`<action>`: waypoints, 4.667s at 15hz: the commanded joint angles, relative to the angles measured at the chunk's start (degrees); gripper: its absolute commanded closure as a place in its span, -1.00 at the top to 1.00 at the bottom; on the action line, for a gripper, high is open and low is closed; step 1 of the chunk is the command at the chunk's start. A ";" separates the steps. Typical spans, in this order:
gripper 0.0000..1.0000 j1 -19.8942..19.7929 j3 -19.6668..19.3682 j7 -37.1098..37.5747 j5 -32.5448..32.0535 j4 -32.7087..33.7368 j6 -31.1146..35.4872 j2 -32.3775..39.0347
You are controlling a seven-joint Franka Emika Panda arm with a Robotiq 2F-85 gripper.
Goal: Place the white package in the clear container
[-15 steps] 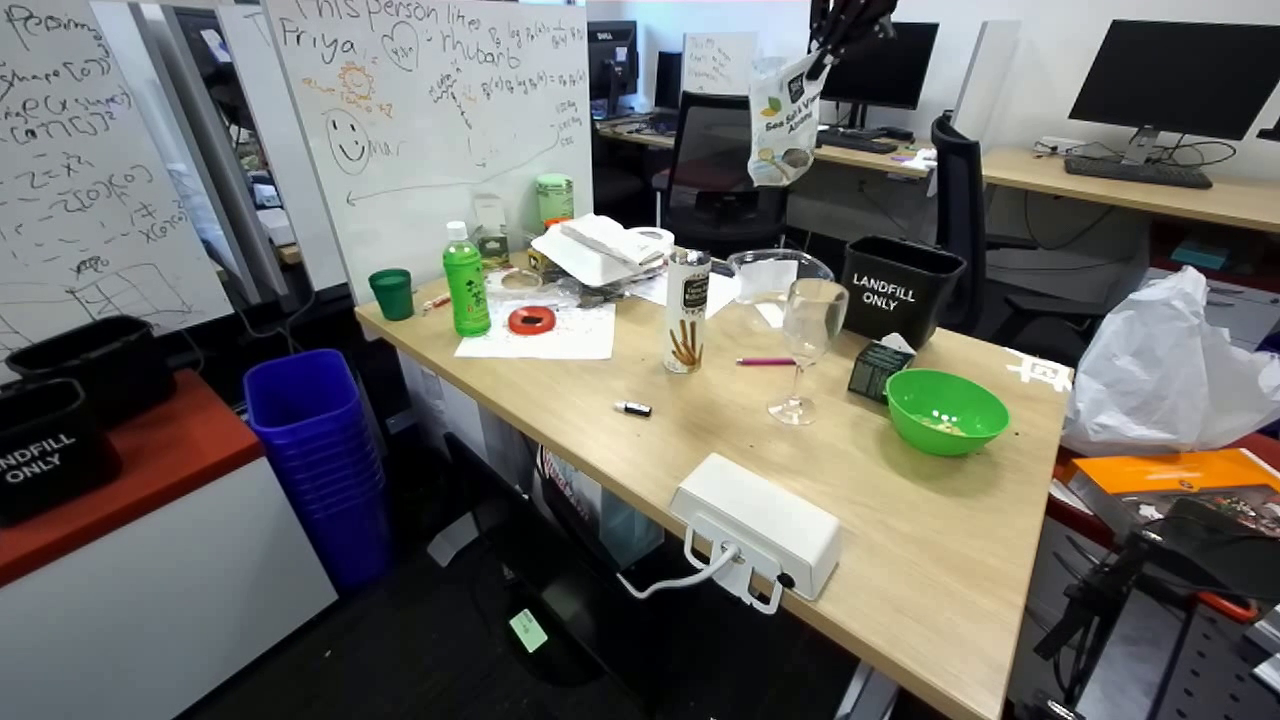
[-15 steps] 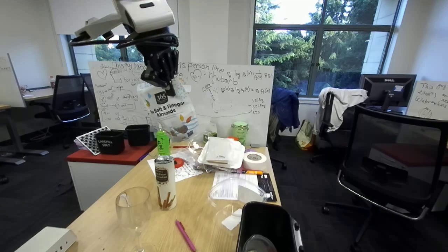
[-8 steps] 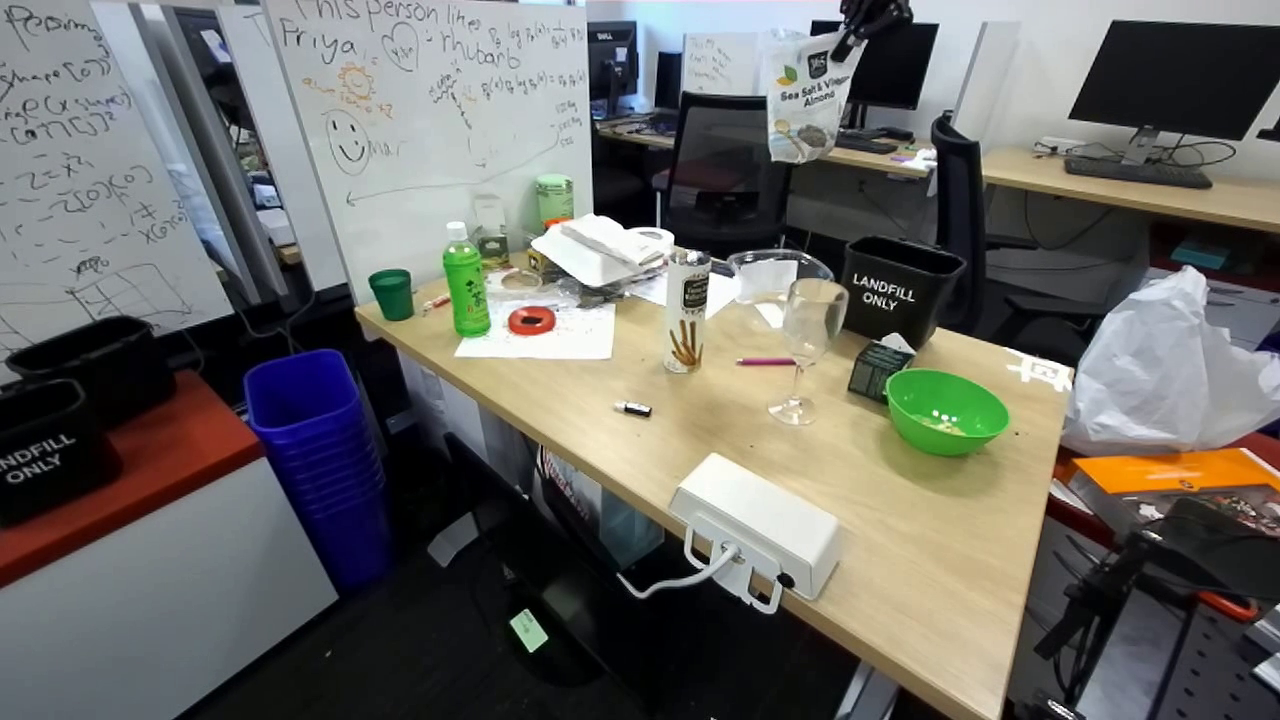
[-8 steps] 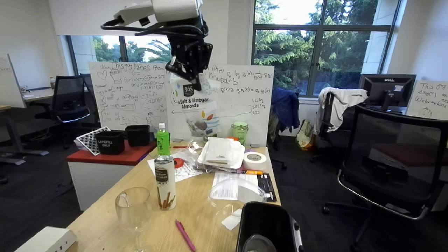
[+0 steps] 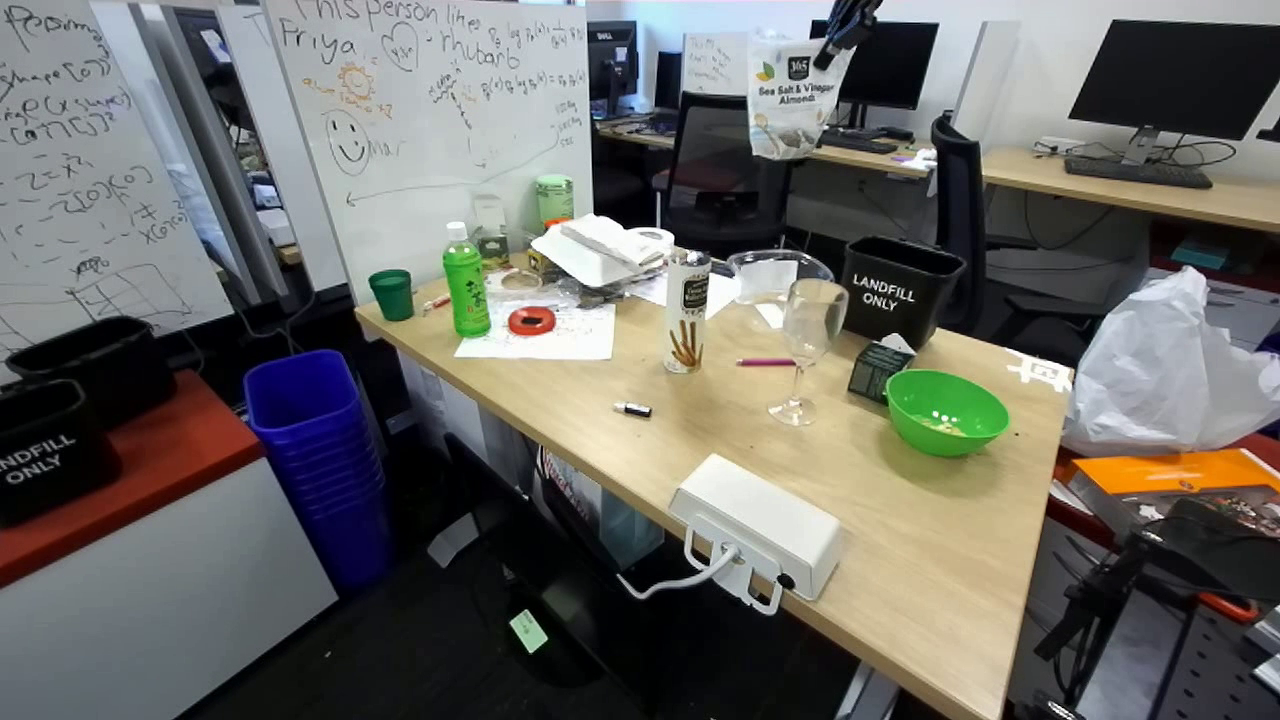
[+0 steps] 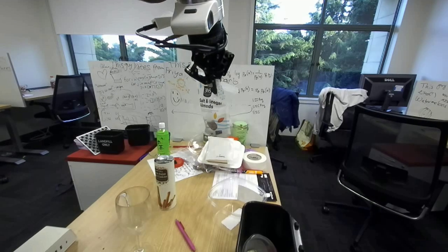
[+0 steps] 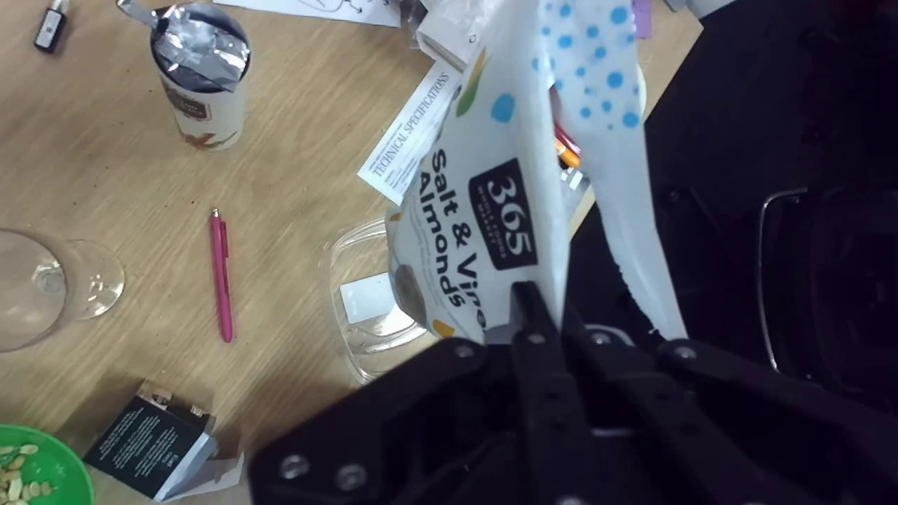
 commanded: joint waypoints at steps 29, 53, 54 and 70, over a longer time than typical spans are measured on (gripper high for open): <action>-0.99 -2.80 -0.05 20.98 -3.79 10.77 -3.75 12.11; -0.44 -2.07 -1.30 33.35 -12.44 34.00 -12.12 34.82; -0.31 -2.16 -1.07 33.21 -12.18 34.80 -12.45 34.87; -0.01 -1.87 -0.97 31.95 -12.07 34.07 -12.03 33.45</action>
